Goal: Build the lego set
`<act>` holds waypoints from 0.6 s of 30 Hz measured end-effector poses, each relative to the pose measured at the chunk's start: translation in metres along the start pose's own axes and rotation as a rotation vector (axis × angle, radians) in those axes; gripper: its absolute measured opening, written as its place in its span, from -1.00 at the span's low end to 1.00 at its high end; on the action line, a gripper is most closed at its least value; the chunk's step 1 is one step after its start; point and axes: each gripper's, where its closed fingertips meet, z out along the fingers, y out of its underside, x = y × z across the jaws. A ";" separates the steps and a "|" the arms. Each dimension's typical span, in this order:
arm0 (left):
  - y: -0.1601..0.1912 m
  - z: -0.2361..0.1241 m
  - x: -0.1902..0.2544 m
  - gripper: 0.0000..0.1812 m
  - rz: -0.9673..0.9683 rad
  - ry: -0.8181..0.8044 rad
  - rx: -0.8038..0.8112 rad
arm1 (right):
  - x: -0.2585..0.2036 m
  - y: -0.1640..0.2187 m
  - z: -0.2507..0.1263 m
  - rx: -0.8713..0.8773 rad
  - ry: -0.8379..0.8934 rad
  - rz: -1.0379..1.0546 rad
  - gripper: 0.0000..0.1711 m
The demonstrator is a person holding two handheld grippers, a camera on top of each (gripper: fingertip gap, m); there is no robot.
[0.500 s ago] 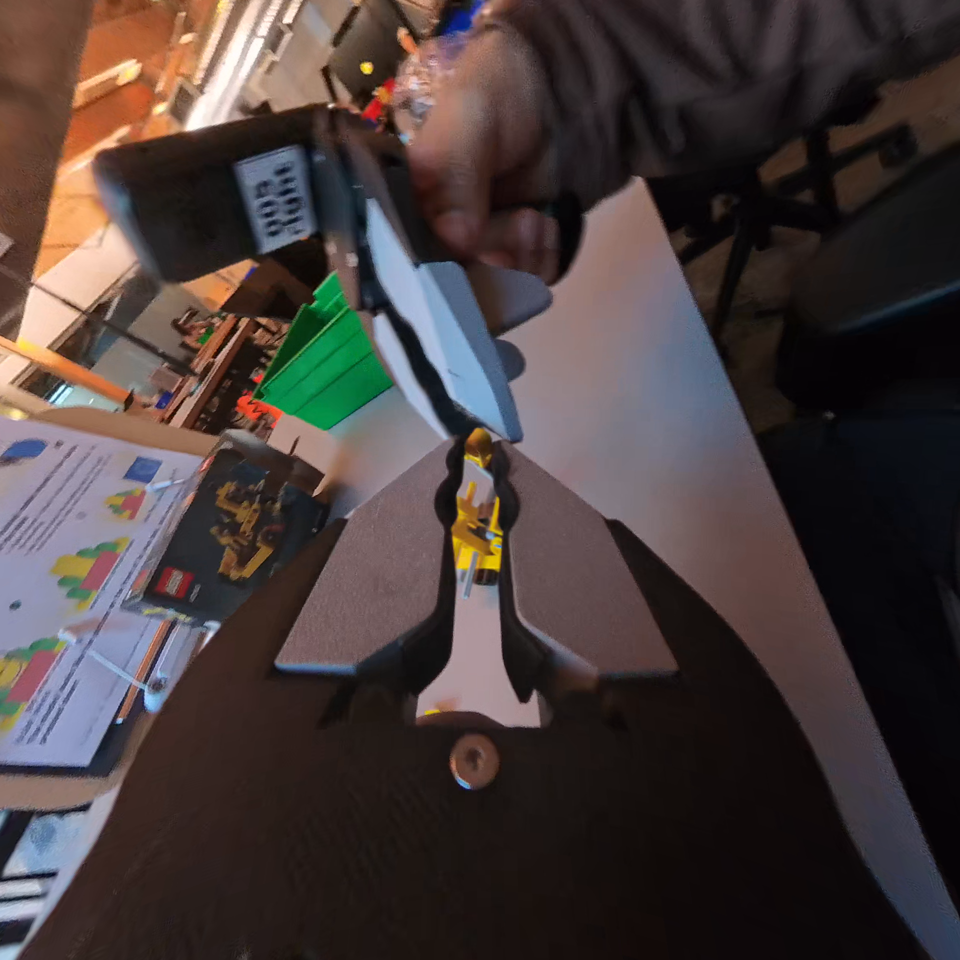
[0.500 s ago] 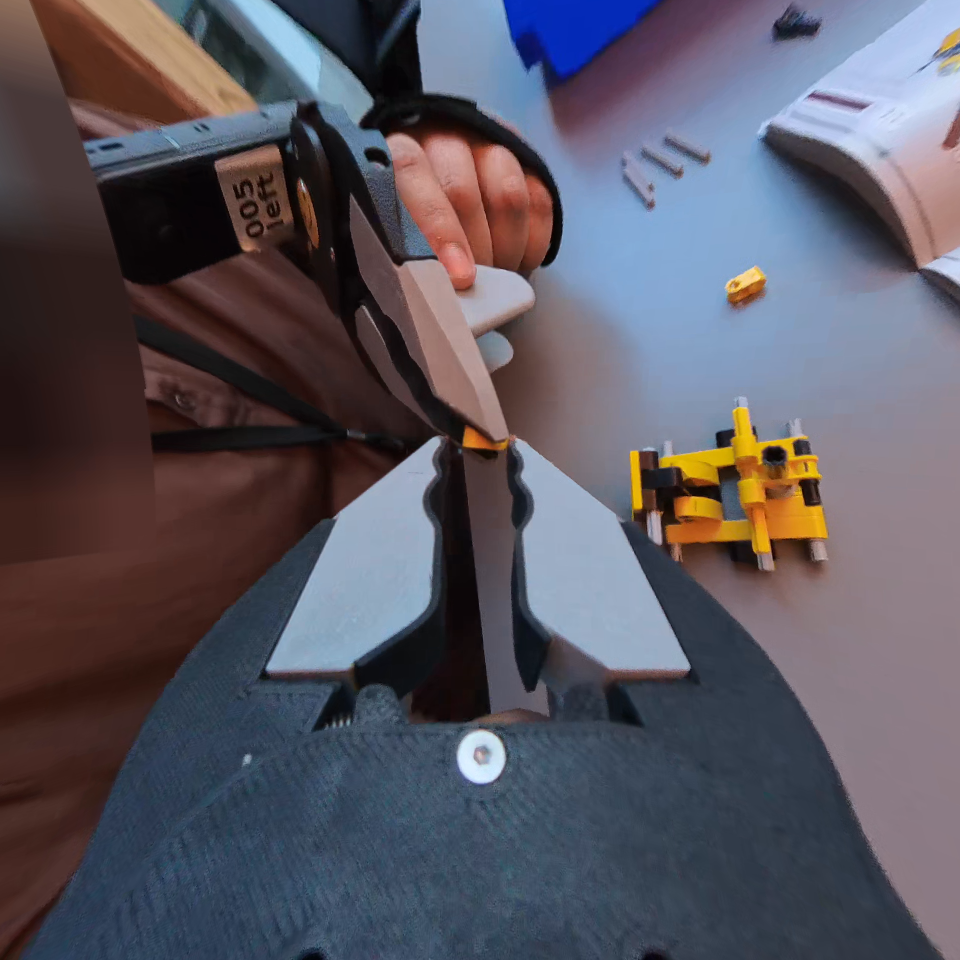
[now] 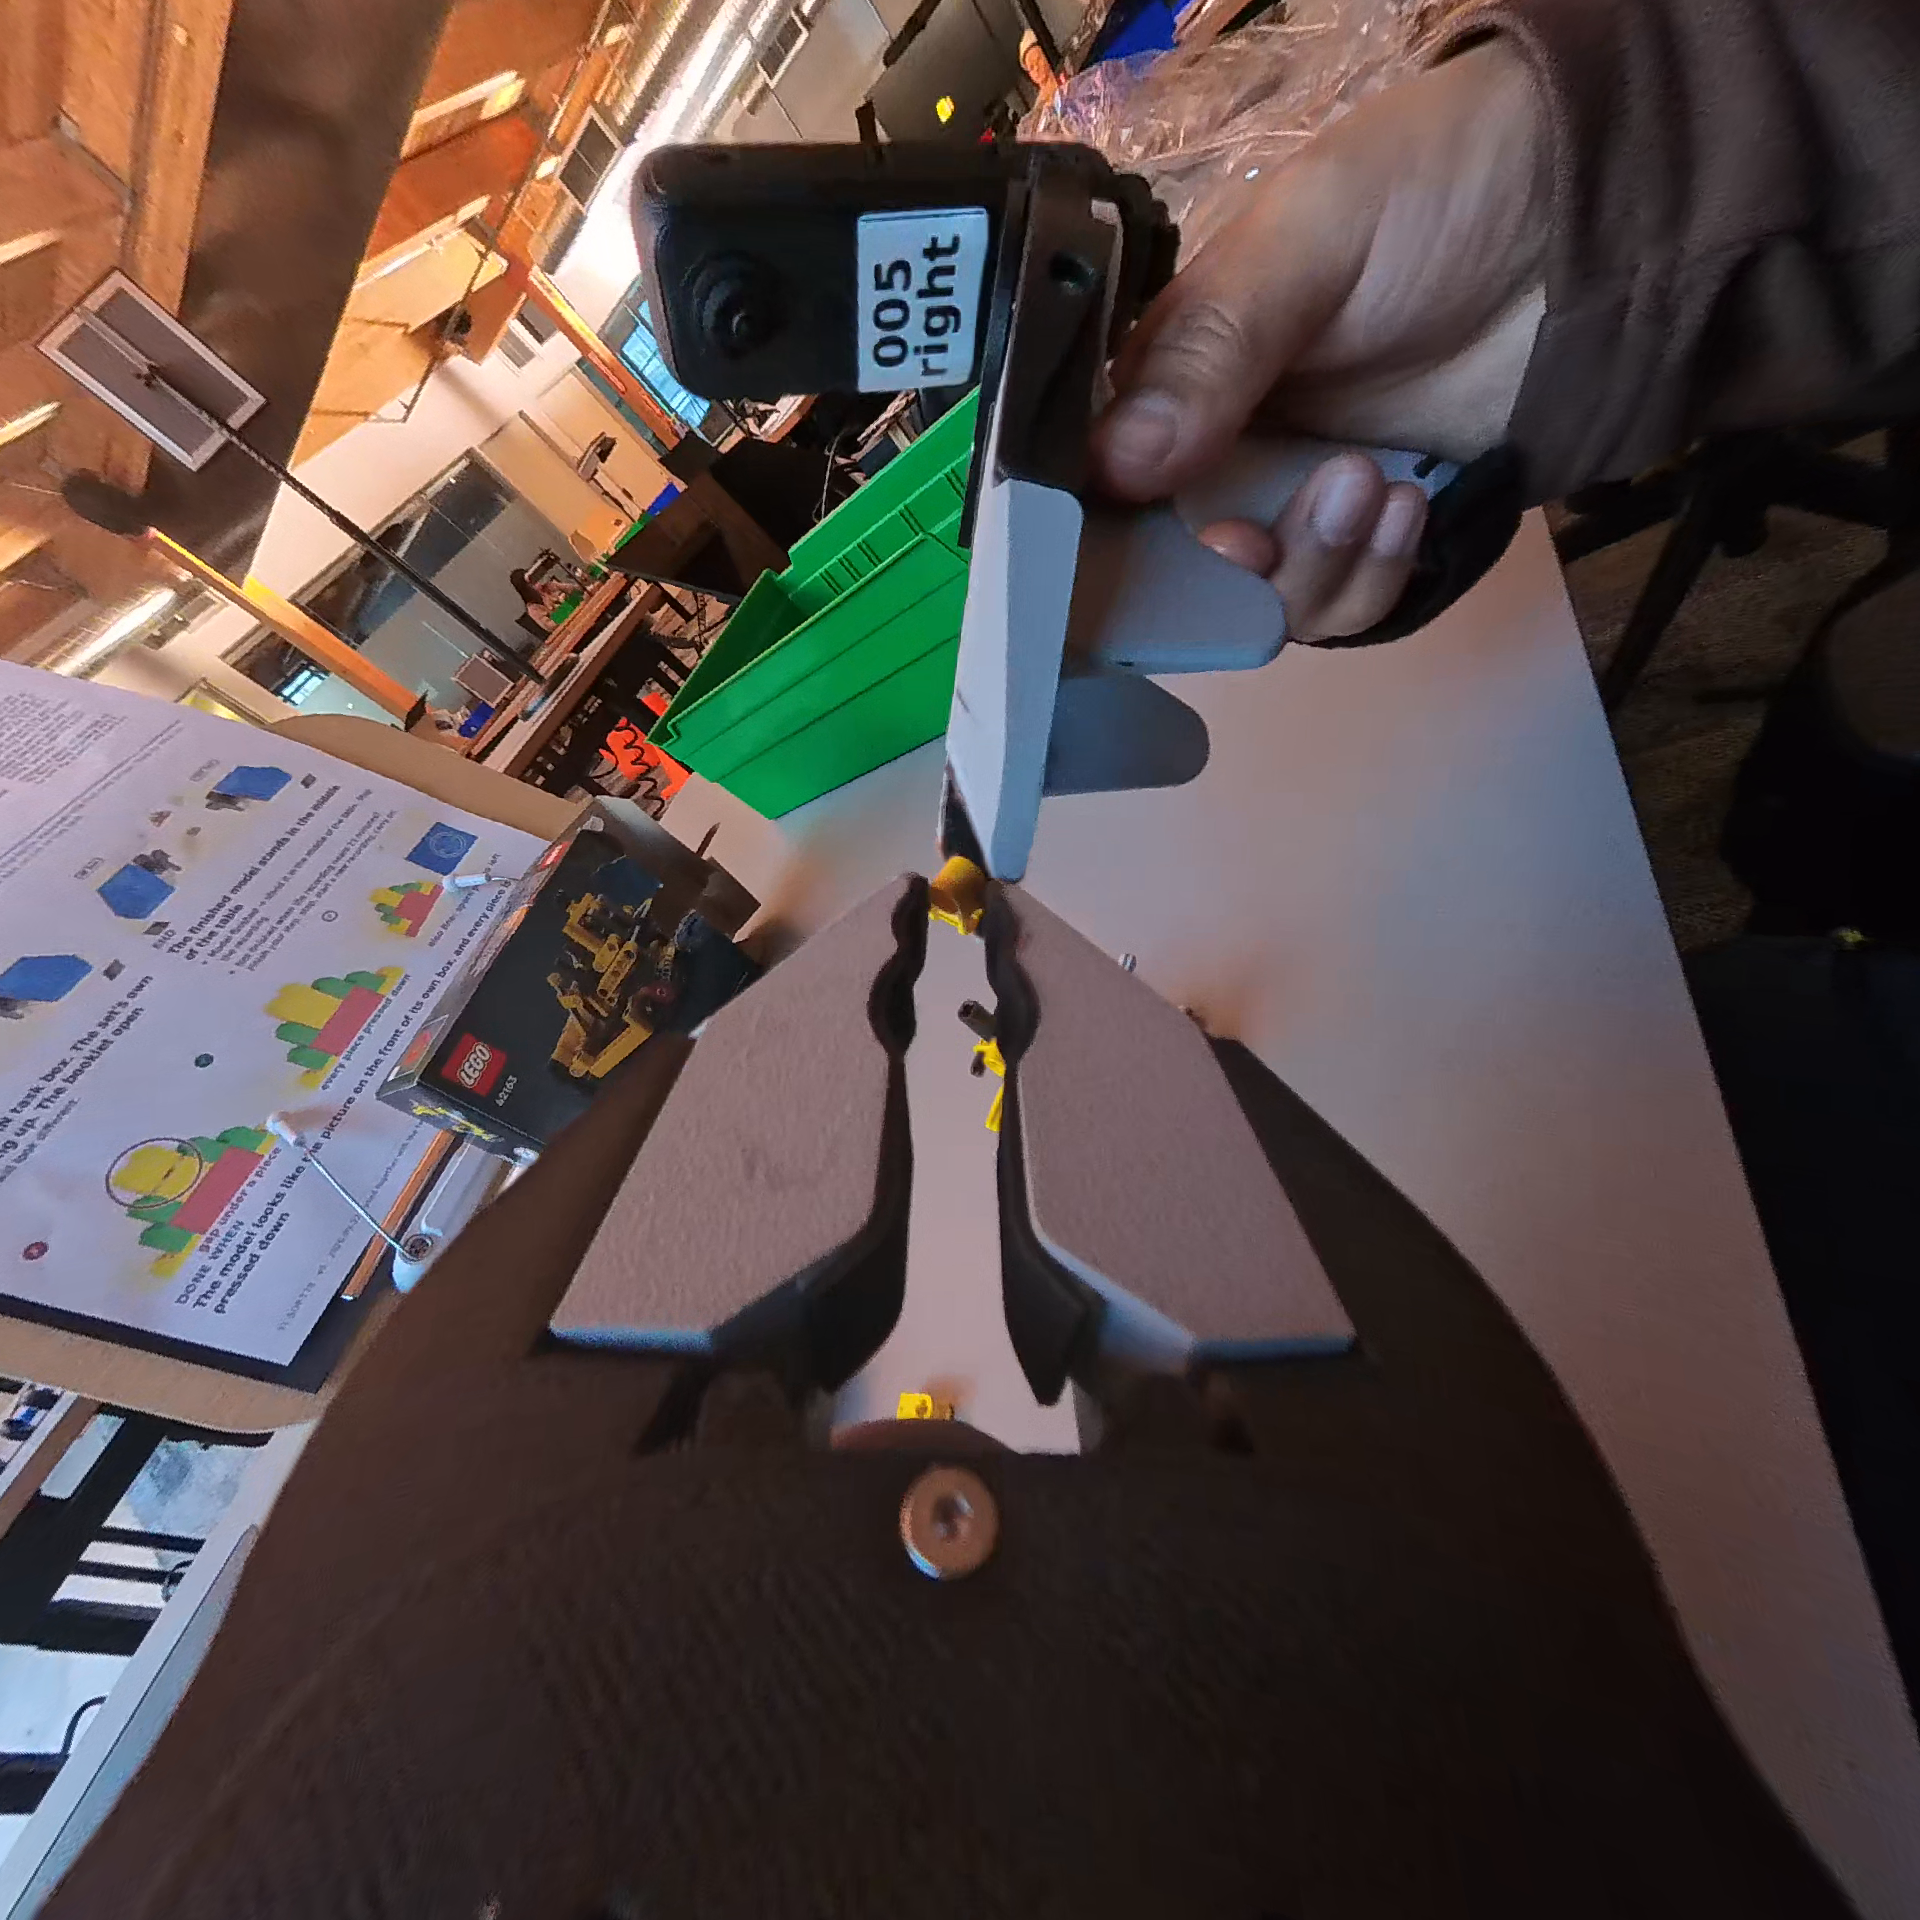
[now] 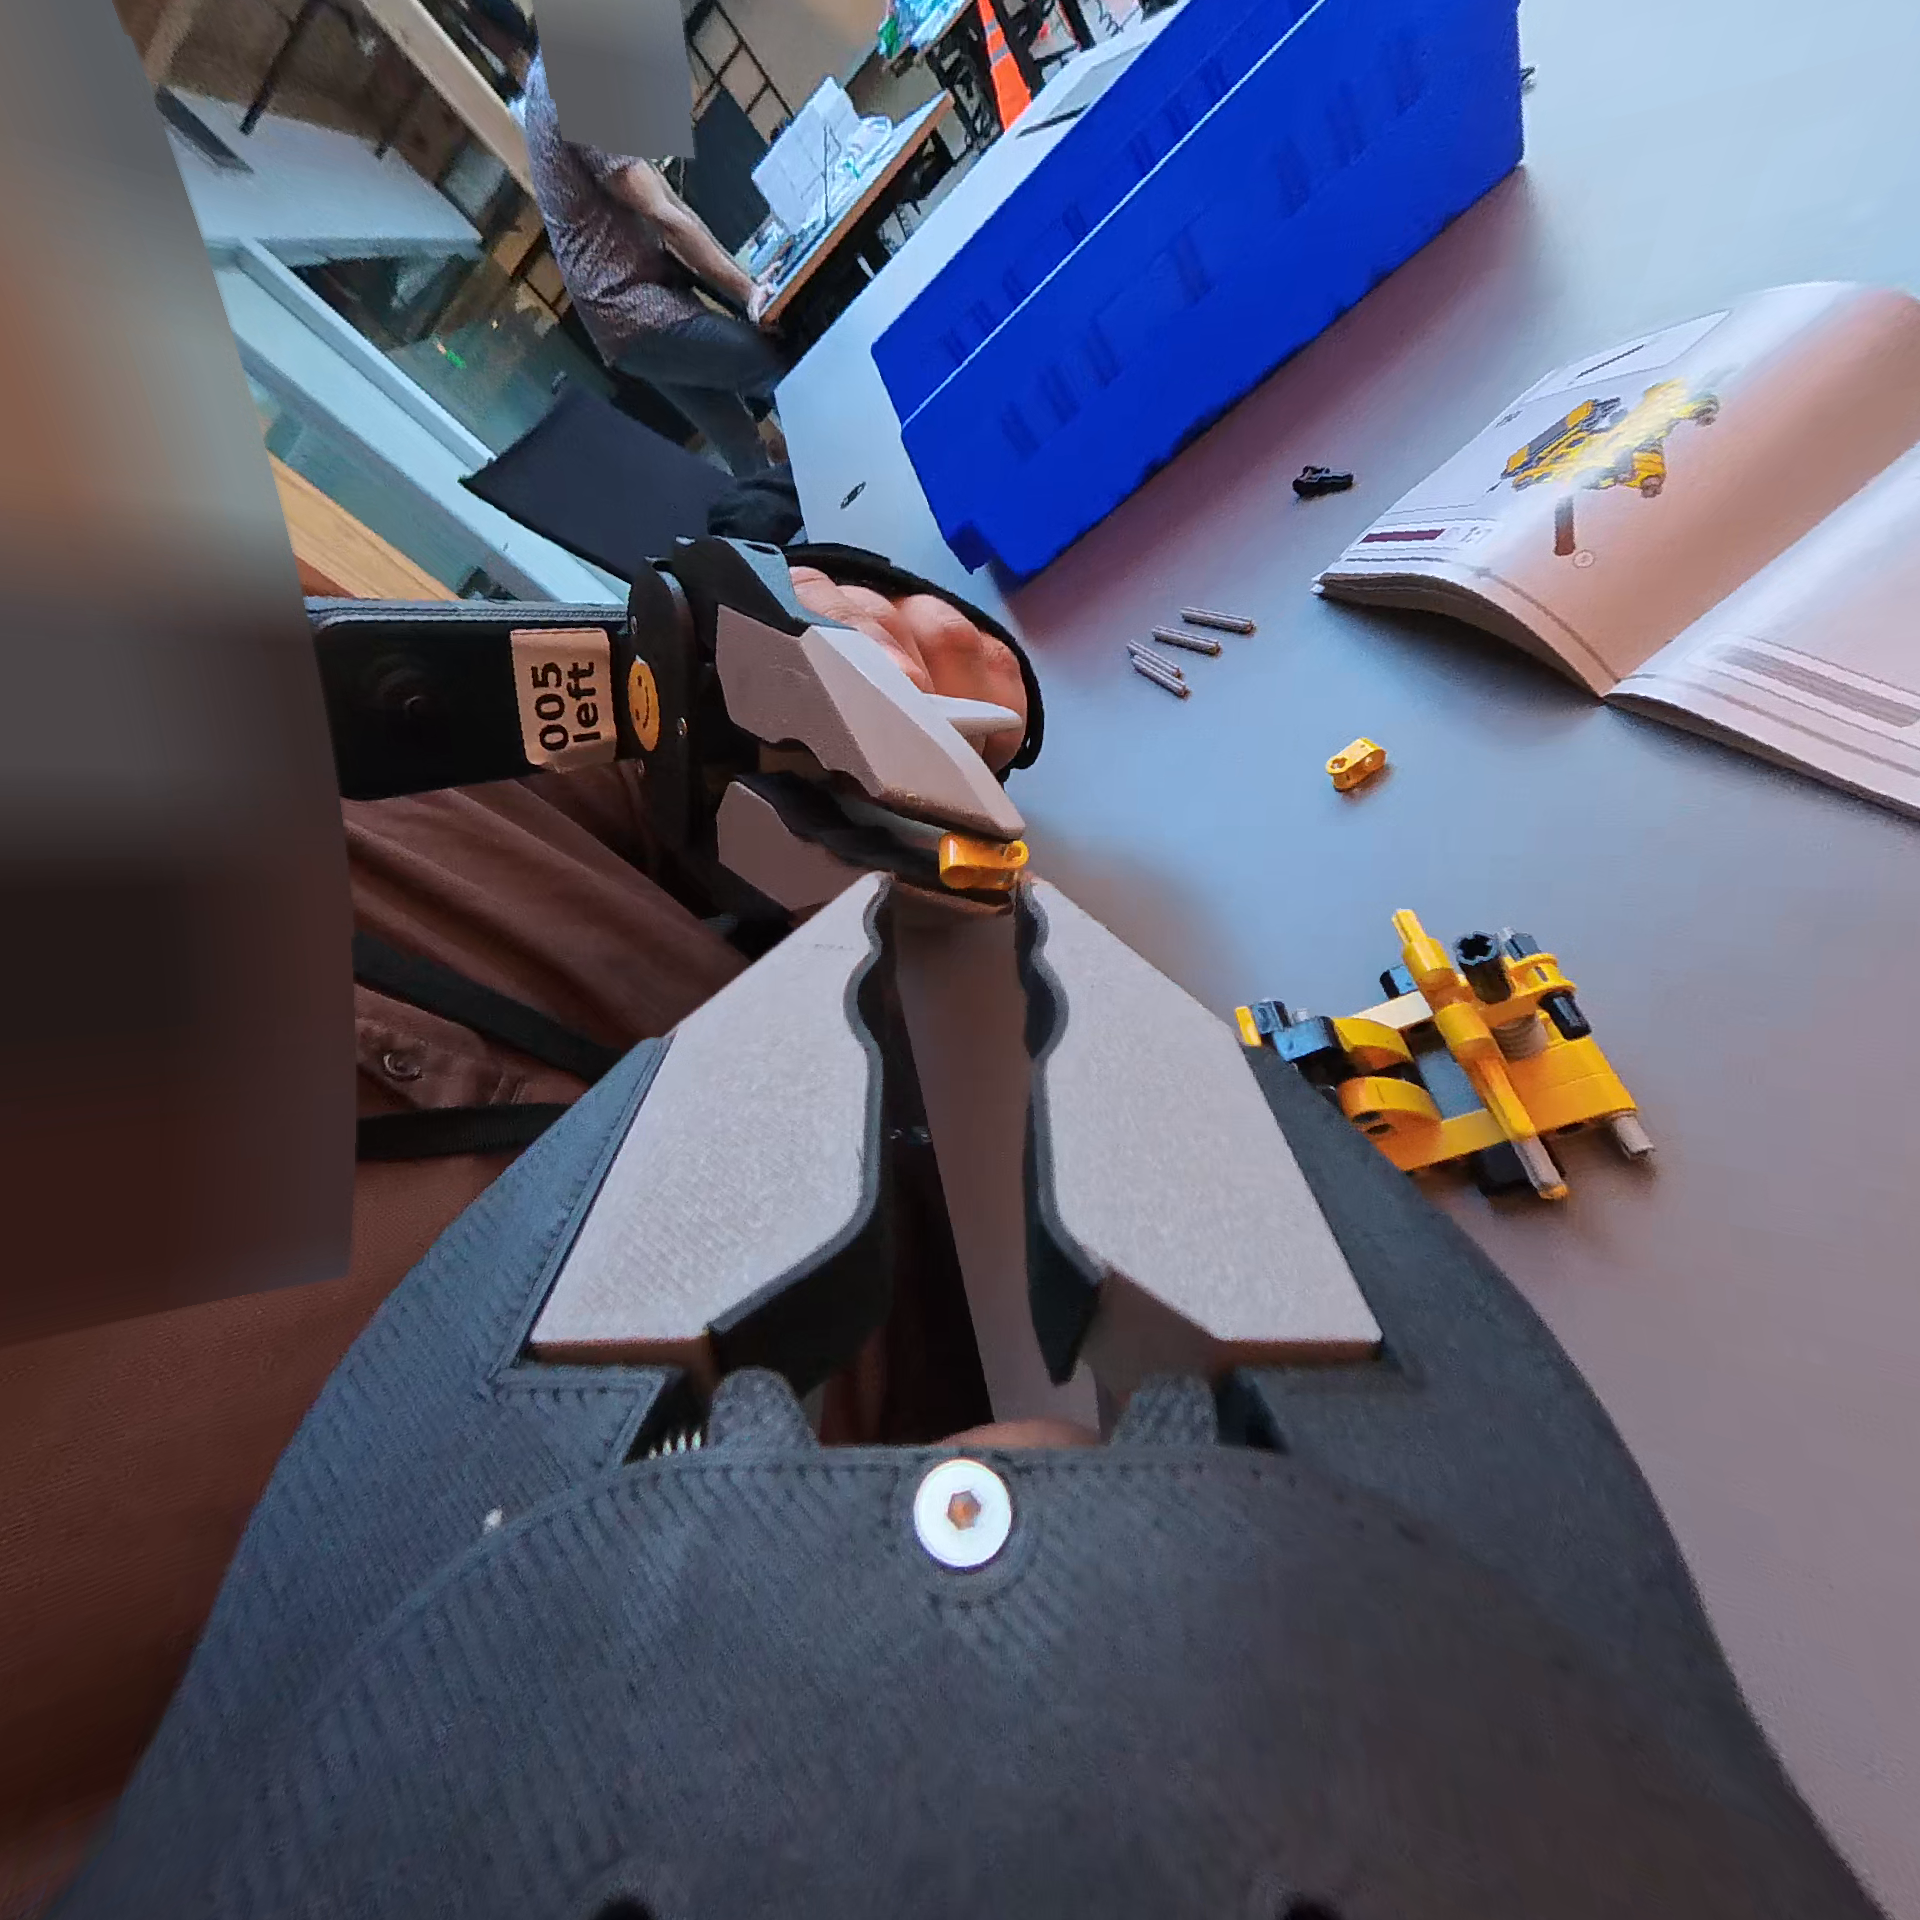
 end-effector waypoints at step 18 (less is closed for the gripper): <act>0.009 0.002 -0.006 -0.92 -0.020 -0.041 -0.062 | 0.013 -0.010 0.006 0.108 0.026 0.081 -0.85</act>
